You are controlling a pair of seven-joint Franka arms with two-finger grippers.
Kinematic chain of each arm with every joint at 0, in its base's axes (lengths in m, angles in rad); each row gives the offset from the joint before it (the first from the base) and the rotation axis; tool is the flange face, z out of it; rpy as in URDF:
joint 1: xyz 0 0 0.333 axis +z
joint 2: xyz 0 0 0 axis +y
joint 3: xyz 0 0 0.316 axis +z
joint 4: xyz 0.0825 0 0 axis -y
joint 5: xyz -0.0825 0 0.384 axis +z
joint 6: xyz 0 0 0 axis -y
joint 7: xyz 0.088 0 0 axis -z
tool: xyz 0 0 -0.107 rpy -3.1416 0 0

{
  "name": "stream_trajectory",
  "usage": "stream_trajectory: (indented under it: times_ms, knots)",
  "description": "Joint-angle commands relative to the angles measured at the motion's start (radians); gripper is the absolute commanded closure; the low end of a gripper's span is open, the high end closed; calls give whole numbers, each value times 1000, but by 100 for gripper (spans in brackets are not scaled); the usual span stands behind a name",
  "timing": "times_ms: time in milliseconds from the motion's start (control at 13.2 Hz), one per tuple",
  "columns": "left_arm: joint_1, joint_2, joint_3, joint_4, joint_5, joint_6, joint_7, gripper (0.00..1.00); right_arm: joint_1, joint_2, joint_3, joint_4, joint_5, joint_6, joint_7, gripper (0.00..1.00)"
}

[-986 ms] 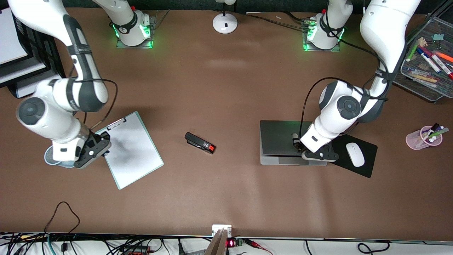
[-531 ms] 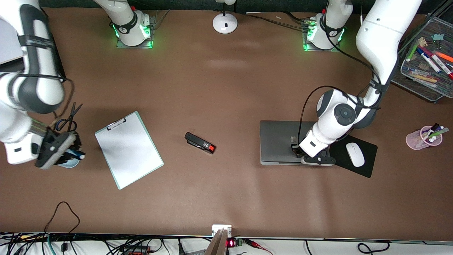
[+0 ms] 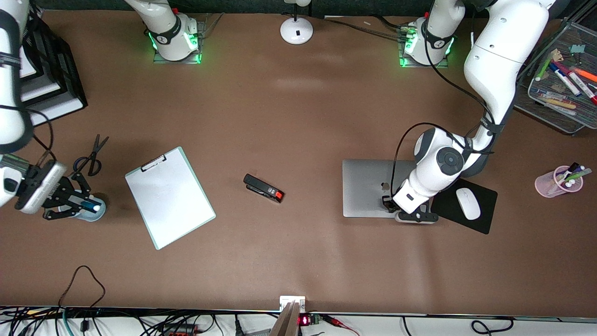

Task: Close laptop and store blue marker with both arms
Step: 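Drop the marker into the light blue cup while the left gripper presses the lid shut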

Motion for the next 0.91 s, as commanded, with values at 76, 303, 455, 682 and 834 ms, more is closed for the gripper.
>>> stream_trajectory:
  times_ms: [76, 303, 455, 682, 834]
  knots:
    - [-8, 9, 11, 53, 28, -32, 0, 100, -112, 80, 12, 80, 138, -140, -147, 100]
    - [0, -90, 5, 66, 27, -215, 33, 100, -173, 130, 12, 152, 144, -226, -191, 100]
    - [-3, -156, -2, 112, 27, -407, 38, 100, -202, 146, 14, 161, 147, -235, -225, 100]
    - [-3, -215, -28, 211, 27, -651, 81, 100, -233, 181, 14, 163, 225, -249, -262, 99]
    - [-2, -244, -31, 270, 27, -775, 107, 100, -245, 204, 14, 163, 262, -249, -274, 99]
